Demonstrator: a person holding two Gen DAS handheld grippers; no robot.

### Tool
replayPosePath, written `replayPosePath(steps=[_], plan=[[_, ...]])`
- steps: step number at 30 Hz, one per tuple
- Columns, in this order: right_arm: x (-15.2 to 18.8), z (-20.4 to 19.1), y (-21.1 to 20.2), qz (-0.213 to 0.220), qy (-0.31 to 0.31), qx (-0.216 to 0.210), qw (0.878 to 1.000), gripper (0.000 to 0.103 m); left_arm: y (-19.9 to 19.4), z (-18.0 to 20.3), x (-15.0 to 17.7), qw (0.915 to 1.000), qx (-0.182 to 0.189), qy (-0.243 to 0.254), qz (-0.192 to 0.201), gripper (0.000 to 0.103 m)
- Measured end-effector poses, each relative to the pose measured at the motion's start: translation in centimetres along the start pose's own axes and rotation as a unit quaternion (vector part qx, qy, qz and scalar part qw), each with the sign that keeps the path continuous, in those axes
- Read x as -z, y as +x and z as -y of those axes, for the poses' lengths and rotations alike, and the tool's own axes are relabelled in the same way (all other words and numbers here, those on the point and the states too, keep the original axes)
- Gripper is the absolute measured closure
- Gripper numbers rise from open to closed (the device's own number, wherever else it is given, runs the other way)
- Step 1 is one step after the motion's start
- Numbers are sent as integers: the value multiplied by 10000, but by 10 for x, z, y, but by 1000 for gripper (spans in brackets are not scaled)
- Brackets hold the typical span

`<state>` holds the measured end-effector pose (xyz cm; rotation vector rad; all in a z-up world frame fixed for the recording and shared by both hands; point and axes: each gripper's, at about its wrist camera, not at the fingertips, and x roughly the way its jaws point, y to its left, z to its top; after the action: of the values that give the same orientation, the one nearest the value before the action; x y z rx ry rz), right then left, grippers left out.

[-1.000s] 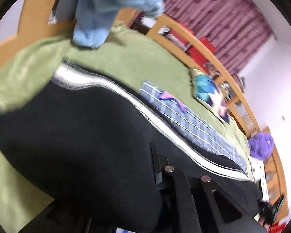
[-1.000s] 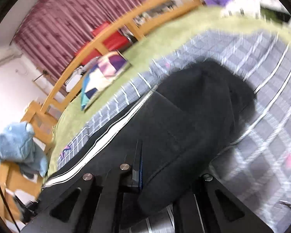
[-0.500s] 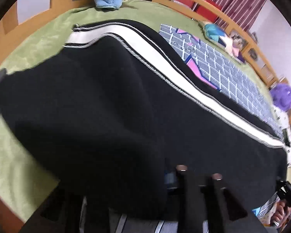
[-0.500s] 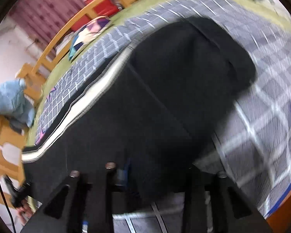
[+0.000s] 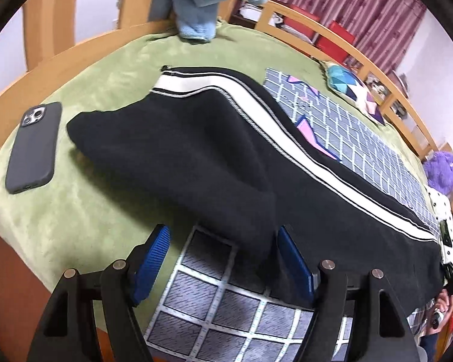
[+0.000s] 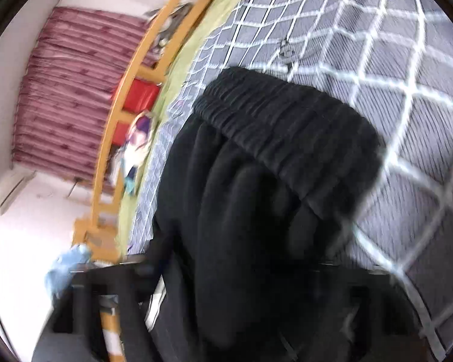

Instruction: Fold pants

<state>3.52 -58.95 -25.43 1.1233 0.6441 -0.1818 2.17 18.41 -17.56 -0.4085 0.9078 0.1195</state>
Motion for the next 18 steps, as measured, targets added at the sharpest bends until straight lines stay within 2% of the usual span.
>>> replayPosePath(steps=[2, 4, 5, 7, 8, 9, 10, 11, 12, 13, 15, 18], plan=[[-19, -30, -18, 250, -898, 208, 9954, 88, -1, -3, 1, 10000, -19, -23, 14, 31], [-33, -33, -43, 384, -916, -158, 9949, 88, -8, -6, 0, 9999, -26, -17, 102, 31], [-45, -31, -62, 569, -998, -109, 9933, 88, -11, -6, 0, 9999, -33, -1, 151, 31], [-62, -25, -81, 955, -1253, 285, 9871, 88, -17, -7, -1, 9997, 4, 67, 247, 31], [-74, -12, -86, 1097, -1248, 710, 9835, 85, -17, -7, -1, 9996, 42, 110, 271, 31], [-81, -3, -84, 1044, -1249, 953, 9820, 75, -17, -7, -1, 9995, 62, 134, 276, 31], [-87, 8, -77, 812, -1264, 1221, 9811, 72, -14, -7, -1, 9995, 67, 141, 265, 31], [-92, 23, -62, 289, -1202, 1557, 9800, 72, -11, -8, -1, 9996, 71, 113, 239, 31], [-92, 35, -56, 7, -1135, 1697, 9789, 70, -7, -9, -1, 9998, 114, 40, 188, 31], [-89, 44, -58, -69, -1131, 1753, 9780, 68, -3, -11, 0, 9997, 194, -52, 135, 31], [-79, 48, -73, 46, -1318, 1764, 9755, 59, 4, -15, -1, 9994, 302, -178, 70, 31], [-68, 42, -99, 213, -1568, 1986, 9672, 57, 15, -23, -8, 9993, 143, -318, 140, 31]])
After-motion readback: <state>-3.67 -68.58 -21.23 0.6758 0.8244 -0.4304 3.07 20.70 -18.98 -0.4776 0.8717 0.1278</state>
